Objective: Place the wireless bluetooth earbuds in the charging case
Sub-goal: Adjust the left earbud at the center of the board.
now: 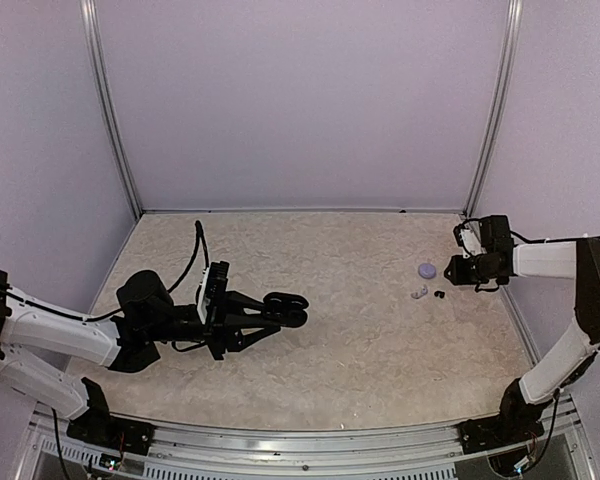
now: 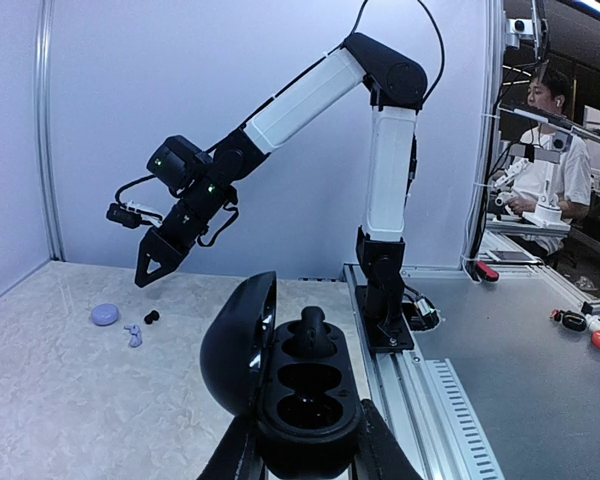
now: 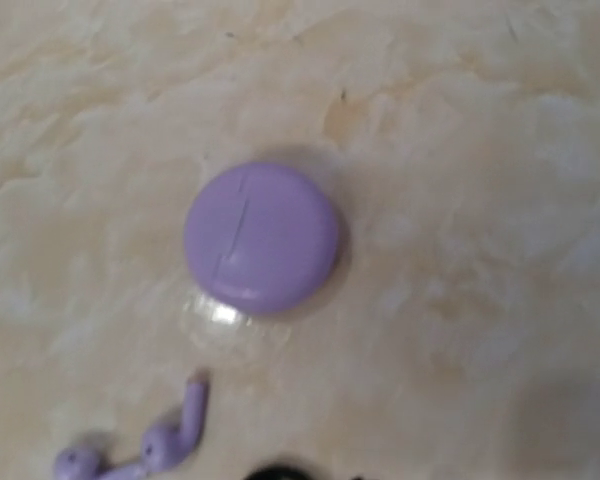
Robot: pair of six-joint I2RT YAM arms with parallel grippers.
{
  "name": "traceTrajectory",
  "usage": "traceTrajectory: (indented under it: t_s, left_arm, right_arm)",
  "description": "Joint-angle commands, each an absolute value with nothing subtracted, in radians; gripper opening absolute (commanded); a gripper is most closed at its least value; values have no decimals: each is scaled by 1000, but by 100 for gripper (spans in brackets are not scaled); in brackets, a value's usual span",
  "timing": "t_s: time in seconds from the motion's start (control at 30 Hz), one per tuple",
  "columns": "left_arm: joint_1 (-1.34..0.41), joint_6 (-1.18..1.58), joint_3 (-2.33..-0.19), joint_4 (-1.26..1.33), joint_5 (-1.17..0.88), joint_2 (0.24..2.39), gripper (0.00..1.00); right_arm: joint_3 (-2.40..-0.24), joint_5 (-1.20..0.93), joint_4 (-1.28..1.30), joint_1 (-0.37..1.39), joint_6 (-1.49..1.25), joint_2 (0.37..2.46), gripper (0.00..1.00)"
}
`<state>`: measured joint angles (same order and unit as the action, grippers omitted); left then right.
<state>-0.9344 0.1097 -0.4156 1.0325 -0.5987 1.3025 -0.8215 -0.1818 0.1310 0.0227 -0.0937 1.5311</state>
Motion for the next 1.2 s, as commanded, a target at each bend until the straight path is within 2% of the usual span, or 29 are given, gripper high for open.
traceTrajectory:
  t_s: [0.0,0.37,1.17]
  left_arm:
    - [-929,119,-408,1077,-611,1306,9]
    - [-929,114,-396,1077,-601,1293,9]
    - [-929,112,-382,1080,-610,1279,9]
  right_arm:
    - [-845,-214,140,9,-58,1606,23]
    - [-855,-235,141,-24,-46,1676,24]
    - [-840,-334,176,-29,-51,1689,24]
